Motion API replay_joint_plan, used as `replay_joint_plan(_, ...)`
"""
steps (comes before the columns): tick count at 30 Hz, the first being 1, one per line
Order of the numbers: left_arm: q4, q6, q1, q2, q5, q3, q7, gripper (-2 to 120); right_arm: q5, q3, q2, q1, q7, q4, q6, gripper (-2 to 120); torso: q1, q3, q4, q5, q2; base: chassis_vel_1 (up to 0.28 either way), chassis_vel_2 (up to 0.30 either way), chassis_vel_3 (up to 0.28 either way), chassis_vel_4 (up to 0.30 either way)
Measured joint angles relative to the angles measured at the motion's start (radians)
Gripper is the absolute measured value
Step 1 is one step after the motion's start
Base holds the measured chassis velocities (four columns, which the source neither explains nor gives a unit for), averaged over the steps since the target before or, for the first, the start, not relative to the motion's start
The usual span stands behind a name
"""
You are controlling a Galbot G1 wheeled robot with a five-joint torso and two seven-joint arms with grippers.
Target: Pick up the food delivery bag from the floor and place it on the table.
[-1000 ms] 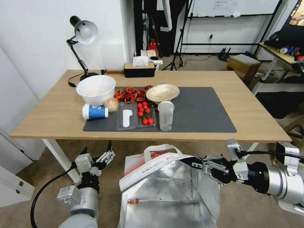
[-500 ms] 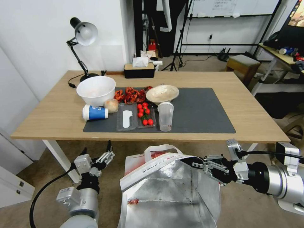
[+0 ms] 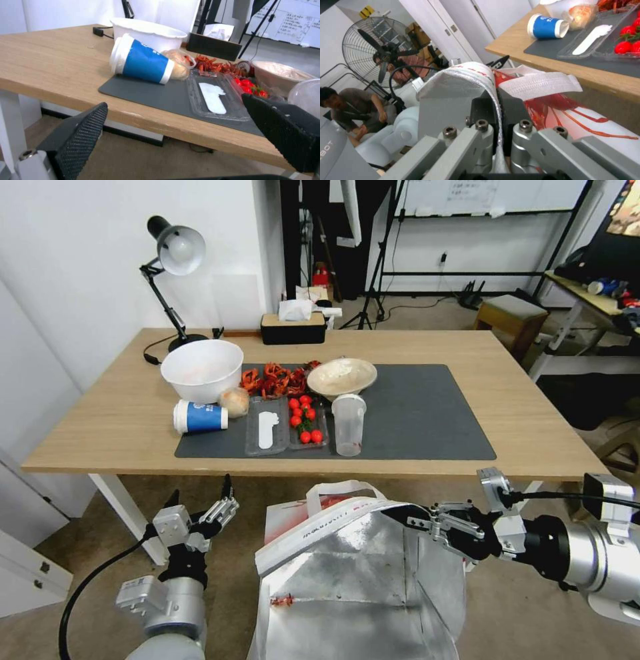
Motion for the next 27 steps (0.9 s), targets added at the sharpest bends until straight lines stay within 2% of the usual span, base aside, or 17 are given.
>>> replay_joint_plan(21, -0.013, -0.001, 0.003, -0.005, 0.009, -0.007, -0.005, 100, 0.157, 0.184, -0.083, -0.017, 0.032, 0.0, -0.027, 0, -0.001, -0.002, 0.0001, 0.0, -0.003, 0.0, 0.0, 0.0, 0.0)
replay_joint_plan(27, -0.018, -0.001, 0.006, -0.006, 0.011, -0.01, -0.009, 100, 0.262, 0.31, -0.114, -0.013, 0.061, -0.006, -0.041, 0, -0.002, -0.002, 0.0001, 0.0, -0.004, 0.0, 0.0, 0.0, 0.0)
